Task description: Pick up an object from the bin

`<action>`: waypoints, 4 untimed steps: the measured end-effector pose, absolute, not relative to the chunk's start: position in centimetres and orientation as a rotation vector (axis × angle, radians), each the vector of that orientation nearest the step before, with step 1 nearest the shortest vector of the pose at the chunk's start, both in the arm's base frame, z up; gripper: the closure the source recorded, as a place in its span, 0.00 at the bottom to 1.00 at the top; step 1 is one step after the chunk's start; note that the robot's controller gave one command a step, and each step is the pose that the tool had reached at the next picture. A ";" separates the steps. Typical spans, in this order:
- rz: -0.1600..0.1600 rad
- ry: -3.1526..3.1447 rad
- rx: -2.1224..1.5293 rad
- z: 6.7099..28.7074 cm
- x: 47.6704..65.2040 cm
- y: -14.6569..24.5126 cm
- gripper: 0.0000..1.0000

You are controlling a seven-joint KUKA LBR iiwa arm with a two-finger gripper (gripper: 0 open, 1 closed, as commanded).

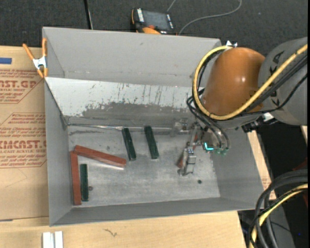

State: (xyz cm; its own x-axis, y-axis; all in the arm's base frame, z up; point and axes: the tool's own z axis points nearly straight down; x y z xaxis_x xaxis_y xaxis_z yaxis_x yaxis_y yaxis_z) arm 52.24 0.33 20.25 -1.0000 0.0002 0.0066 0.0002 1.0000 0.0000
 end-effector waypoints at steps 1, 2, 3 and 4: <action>0.001 -3.131 0.215 6.5 55.2 -8.2 0.00; 0.002 -3.089 0.594 10.1 56.7 -10.3 0.00; 0.000 -3.082 0.628 10.0 58.6 -9.5 0.00; -0.002 -3.052 0.742 6.8 58.1 -10.0 0.00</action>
Offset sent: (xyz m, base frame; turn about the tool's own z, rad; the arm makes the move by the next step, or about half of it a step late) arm 0.0307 -0.0830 -0.1325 -0.1403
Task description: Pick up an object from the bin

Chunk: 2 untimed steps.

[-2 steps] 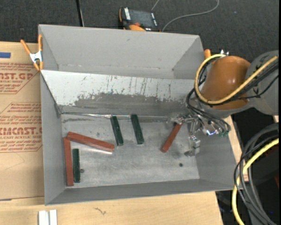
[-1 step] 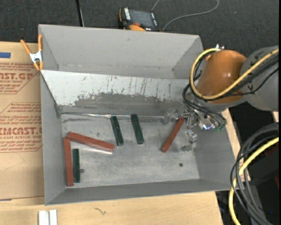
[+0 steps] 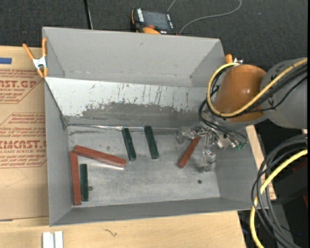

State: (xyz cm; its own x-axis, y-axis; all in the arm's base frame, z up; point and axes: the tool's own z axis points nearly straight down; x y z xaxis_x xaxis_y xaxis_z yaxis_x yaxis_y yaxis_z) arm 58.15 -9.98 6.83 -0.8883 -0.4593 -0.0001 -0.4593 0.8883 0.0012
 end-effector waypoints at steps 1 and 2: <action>-0.002 -3.055 0.742 6.8 58.2 -9.9 0.00; -0.004 -3.056 0.743 6.9 58.2 -9.8 1.00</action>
Offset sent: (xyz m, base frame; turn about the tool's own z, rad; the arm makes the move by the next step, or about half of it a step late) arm 0.0000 0.0000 0.0000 0.0000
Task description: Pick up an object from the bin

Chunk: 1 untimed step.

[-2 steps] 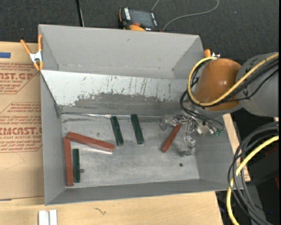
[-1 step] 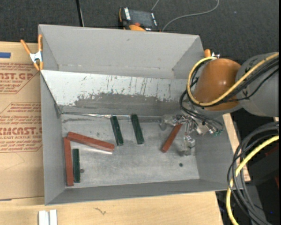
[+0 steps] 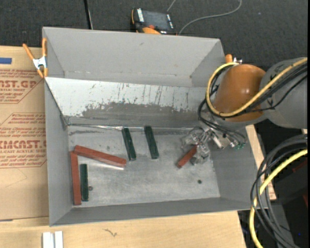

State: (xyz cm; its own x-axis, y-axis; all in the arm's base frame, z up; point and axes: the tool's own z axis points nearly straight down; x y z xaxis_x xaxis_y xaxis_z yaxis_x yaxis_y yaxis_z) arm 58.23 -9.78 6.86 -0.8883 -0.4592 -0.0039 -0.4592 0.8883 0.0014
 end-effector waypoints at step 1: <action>0.003 3.049 -0.741 7.1 58.3 -9.6 1.00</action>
Offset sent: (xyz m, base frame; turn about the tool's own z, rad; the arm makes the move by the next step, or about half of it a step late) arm 0.0000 0.0000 0.0024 0.0000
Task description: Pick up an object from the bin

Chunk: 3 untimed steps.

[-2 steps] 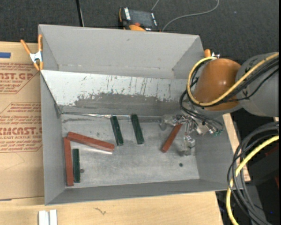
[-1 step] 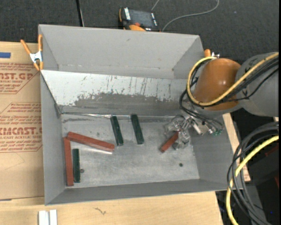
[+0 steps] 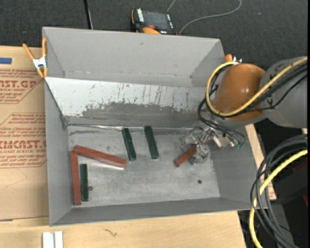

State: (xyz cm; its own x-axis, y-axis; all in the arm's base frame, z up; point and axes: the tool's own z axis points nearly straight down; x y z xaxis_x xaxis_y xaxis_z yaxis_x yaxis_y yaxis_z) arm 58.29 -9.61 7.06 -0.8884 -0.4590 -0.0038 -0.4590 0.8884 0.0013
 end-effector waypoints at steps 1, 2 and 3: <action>-0.004 3.044 -0.740 14.3 58.5 -9.5 1.00; -0.002 3.048 -0.740 16.6 58.6 -9.4 1.00; -0.001 3.049 -0.739 17.8 58.7 -9.3 1.00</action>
Offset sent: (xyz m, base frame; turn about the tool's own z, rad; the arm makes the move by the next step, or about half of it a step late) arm 0.0000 0.0000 0.0679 0.0000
